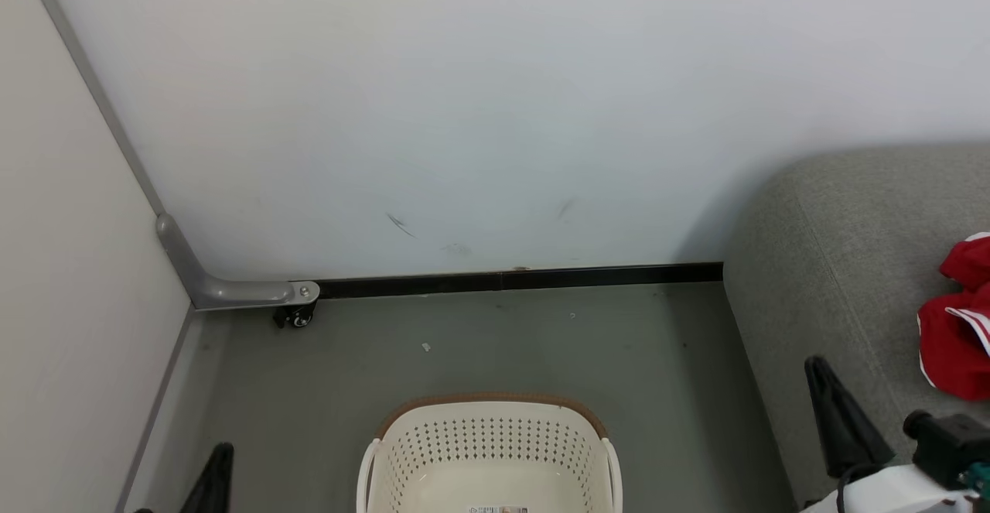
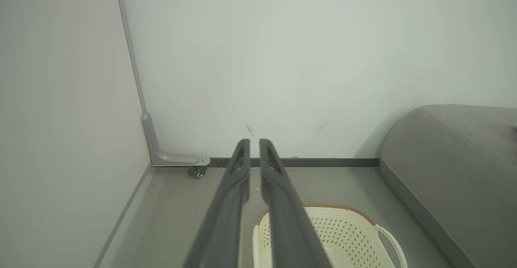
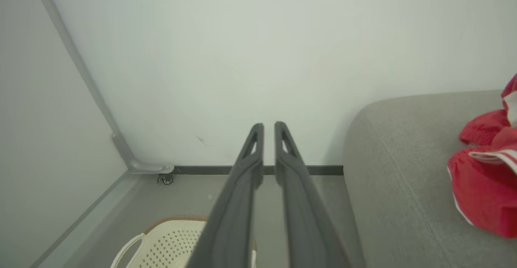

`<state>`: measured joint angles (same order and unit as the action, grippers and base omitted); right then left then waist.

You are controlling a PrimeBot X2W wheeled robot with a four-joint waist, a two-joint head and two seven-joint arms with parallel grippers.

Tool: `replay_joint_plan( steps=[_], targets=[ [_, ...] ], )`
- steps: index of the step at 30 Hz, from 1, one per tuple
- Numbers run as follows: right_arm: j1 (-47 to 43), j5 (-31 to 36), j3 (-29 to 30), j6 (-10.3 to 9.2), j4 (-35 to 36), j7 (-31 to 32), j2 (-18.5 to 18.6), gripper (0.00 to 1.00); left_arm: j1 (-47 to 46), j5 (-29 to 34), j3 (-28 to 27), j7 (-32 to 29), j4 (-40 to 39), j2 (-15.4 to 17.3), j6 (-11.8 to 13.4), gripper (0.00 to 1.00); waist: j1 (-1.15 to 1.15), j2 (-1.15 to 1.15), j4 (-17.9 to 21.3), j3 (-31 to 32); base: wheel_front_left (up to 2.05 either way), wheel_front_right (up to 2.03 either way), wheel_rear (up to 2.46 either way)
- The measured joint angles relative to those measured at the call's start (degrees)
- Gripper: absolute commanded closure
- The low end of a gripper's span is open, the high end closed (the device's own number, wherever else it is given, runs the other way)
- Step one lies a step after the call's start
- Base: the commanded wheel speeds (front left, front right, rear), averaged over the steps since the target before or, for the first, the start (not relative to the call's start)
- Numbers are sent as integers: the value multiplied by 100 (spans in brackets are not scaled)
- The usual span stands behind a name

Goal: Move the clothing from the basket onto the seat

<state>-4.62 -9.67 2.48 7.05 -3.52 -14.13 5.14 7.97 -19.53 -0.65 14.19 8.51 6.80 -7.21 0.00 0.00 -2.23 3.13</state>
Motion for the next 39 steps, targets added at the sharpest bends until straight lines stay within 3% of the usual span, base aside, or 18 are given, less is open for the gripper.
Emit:
replay_joint_plan(
  steps=[8, 20, 26, 39],
  targets=[
    [-117, -292, -18, 0, -185, 38, -89, 100, 75, -304, 19, -113, 185, -116, 0, 100, 0, 0, 2, -3, 0, 0, 0],
    [-80, -1484, 36, 0, -296, 308, -114, 100, -58, -1280, -47, -376, 281, -140, 0, 100, 4, 0, 27, -36, 0, 0, 0],
    [-68, -1869, 56, 0, -334, 413, -122, 100, -82, -1624, -73, -474, 305, -155, 0, 100, 20, 0, 44, -53, 0, 0, 0],
    [49, -2931, 129, 0, -444, 694, -154, 100, -252, -2548, -144, -778, 336, -212, 0, 100, 85, 0, 81, -48, 0, 0, 0]
  ],
)
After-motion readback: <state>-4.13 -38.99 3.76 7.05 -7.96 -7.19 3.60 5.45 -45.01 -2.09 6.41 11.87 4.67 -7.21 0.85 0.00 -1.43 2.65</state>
